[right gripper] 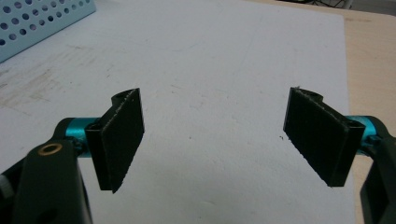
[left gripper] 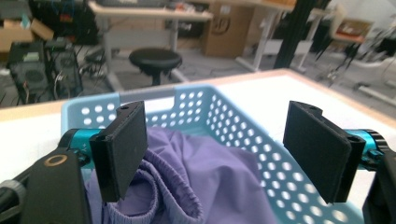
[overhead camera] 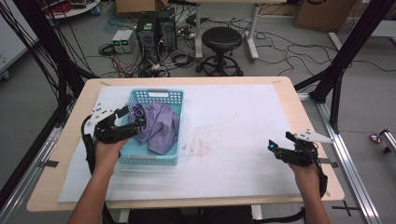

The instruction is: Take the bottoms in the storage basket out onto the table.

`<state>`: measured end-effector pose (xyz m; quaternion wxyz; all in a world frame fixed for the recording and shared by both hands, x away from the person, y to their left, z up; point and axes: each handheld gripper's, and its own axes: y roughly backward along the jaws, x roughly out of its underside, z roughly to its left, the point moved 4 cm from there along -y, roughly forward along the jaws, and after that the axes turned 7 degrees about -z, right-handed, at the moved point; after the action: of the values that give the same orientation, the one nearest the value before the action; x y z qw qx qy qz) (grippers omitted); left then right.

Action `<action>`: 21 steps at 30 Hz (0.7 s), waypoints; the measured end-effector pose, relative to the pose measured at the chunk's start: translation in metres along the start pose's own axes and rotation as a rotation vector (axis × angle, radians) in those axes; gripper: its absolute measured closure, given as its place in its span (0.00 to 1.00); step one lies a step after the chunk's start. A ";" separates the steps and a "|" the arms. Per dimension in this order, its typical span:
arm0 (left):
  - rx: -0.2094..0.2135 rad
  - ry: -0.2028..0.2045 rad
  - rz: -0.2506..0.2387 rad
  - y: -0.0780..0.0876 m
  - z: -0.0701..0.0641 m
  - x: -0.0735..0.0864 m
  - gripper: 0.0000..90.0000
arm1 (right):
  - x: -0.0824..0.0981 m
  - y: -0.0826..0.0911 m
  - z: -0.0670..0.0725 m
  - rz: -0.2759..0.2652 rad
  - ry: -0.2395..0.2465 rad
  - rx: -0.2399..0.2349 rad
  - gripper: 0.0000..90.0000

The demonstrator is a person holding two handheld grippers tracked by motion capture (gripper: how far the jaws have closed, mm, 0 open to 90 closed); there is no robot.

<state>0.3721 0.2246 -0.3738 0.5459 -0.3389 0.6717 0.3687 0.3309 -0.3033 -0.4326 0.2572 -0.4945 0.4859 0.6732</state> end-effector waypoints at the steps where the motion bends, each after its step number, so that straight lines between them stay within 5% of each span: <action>1: -0.004 0.013 0.013 -0.006 0.001 0.002 0.24 | 0.000 0.000 0.000 0.000 0.000 0.001 0.23; 9: -0.073 0.023 0.096 -0.046 0.004 0.014 0.24 | 0.000 0.000 0.000 -0.002 -0.001 -0.002 0.23; 14: -0.141 0.039 0.213 -0.069 0.016 0.035 0.24 | 0.000 0.000 -0.002 -0.002 -0.007 0.000 0.23; 21: -0.142 0.051 0.289 -0.083 0.016 0.050 0.24 | 0.001 0.001 -0.005 -0.001 -0.009 0.003 0.23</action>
<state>0.4429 0.1945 -0.4354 0.4445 -0.2857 0.6994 0.4813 0.3316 -0.3081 -0.4336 0.2605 -0.4914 0.4853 0.6746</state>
